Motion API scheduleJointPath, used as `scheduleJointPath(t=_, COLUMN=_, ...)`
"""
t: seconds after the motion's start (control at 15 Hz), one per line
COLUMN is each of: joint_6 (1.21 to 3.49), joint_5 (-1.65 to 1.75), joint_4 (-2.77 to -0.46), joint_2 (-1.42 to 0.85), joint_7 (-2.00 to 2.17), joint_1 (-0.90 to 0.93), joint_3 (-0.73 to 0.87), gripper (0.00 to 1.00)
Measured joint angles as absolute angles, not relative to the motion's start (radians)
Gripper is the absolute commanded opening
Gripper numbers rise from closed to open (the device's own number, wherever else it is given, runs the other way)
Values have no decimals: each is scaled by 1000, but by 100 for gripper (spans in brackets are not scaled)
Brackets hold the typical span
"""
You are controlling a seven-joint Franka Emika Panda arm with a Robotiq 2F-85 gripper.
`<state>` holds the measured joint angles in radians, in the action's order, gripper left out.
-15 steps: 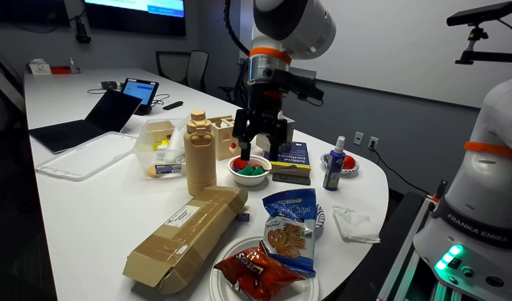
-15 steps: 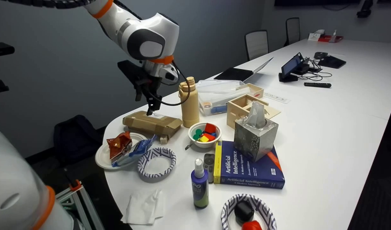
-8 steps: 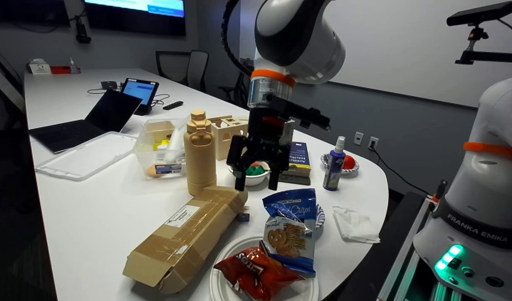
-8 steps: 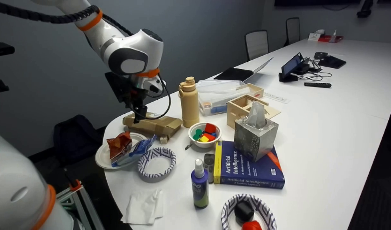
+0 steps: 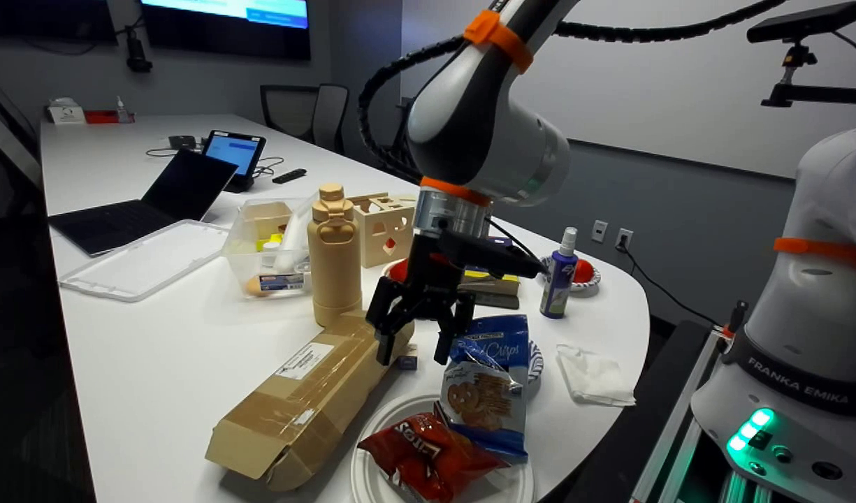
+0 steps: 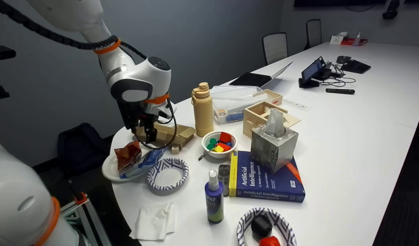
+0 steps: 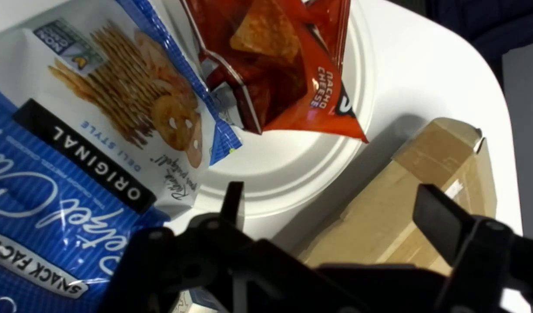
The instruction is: Fully open the box
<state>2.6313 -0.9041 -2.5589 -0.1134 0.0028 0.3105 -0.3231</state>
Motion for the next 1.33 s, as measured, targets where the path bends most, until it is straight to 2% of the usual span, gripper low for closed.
scheduleJointPath(t=0.4, joint_6=2745, joint_5=-1051, joint_4=-2508, joint_2=-211, joint_7=-121, joint_1=309, joint_3=-325, gripper=100)
scheduleJointPath(t=1.33, joint_6=2799, joint_5=-1282, joint_4=-2427, joint_2=-333, joint_7=-307, joint_1=308, joint_3=-343, gripper=100)
